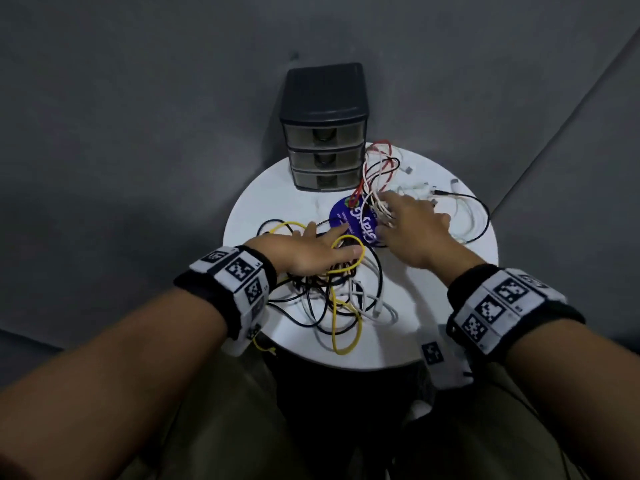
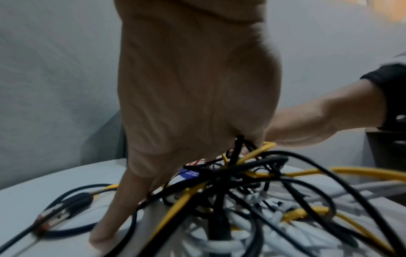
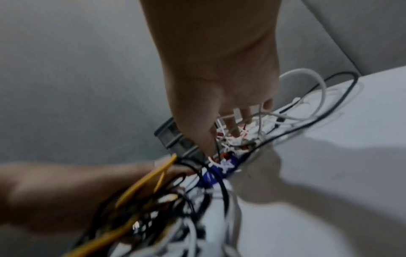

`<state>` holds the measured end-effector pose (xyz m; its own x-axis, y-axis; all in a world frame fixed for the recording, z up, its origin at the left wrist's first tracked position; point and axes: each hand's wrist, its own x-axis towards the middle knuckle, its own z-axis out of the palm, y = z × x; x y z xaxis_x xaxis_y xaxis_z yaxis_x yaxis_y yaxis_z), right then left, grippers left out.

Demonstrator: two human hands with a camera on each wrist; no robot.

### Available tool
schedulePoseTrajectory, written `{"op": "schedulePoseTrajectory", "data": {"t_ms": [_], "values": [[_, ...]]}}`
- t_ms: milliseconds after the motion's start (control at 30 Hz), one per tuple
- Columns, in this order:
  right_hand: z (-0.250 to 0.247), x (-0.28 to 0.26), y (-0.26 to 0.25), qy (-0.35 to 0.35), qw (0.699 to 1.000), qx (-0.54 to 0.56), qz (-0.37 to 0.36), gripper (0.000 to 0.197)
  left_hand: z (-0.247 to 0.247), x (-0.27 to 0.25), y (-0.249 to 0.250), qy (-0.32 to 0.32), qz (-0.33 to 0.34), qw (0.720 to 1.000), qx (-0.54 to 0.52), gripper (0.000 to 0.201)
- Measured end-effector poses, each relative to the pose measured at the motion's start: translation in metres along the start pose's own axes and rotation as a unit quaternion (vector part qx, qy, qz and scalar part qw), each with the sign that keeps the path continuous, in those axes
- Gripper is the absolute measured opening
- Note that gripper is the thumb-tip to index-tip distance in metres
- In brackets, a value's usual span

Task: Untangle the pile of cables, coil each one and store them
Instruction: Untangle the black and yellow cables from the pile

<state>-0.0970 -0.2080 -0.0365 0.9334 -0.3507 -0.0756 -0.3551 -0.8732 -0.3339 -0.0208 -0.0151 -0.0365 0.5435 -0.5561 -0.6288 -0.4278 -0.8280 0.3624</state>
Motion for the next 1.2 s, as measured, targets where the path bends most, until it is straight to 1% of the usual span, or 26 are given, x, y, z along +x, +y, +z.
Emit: {"op": "schedulePoseTrajectory", "data": {"t_ms": [33,100,167,300,567,667,800,867,933,1000,1067,1133,1200], "values": [[0.006,-0.002,0.0,-0.045,0.998,-0.036,0.006,0.058,0.001,0.001,-0.001,0.001,-0.001,1.0,0.003,0.083],[0.016,0.0,0.0,-0.108,0.993,-0.042,0.008,0.063,0.001,0.003,-0.003,0.004,-0.002,1.0,0.009,0.081],[0.024,0.009,0.003,-0.14,0.99,-0.03,0.008,0.059,-0.001,0.006,-0.003,0.0,0.0,1.0,0.014,0.081],[0.027,0.026,-0.002,-0.189,0.98,-0.064,0.003,0.053,-0.001,0.011,-0.004,-0.016,-0.003,1.0,0.009,0.081],[0.02,0.048,0.0,-0.214,0.974,-0.073,-0.014,0.074,-0.003,0.009,0.004,-0.038,-0.013,0.999,-0.004,0.084],[0.019,0.043,0.004,-0.202,0.977,-0.063,-0.022,0.073,-0.002,0.007,0.006,-0.036,-0.015,0.999,0.005,0.087],[0.017,0.035,0.009,-0.193,0.978,-0.065,-0.048,0.07,-0.002,0.005,0.004,-0.024,-0.01,1.0,-0.008,0.085],[0.013,0.03,0.01,-0.199,0.976,-0.058,-0.061,0.068,0.0,0.006,0.002,-0.019,-0.002,0.999,-0.034,0.092],[0.008,0.022,0.009,-0.205,0.976,-0.048,-0.06,0.062,-0.001,0.006,0.001,-0.025,0.011,0.998,-0.058,0.098],[0.0,0.012,0.004,-0.192,0.979,-0.029,-0.063,0.05,-0.002,0.004,0.001,-0.023,0.012,0.997,-0.067,0.092],[-0.009,0.0,-0.003,-0.151,0.987,-0.001,-0.053,0.036,-0.004,-0.002,0.003,-0.016,0.015,0.996,-0.089,0.088],[-0.018,-0.014,-0.013,-0.078,0.996,0.002,-0.03,0.037,-0.004,-0.004,0.001,-0.018,0.053,0.99,-0.126,0.09],[-0.024,-0.03,-0.02,0.03,0.999,-0.002,-0.03,0.035,-0.003,-0.007,-0.007,-0.018,0.085,0.983,-0.163,0.087]]}}
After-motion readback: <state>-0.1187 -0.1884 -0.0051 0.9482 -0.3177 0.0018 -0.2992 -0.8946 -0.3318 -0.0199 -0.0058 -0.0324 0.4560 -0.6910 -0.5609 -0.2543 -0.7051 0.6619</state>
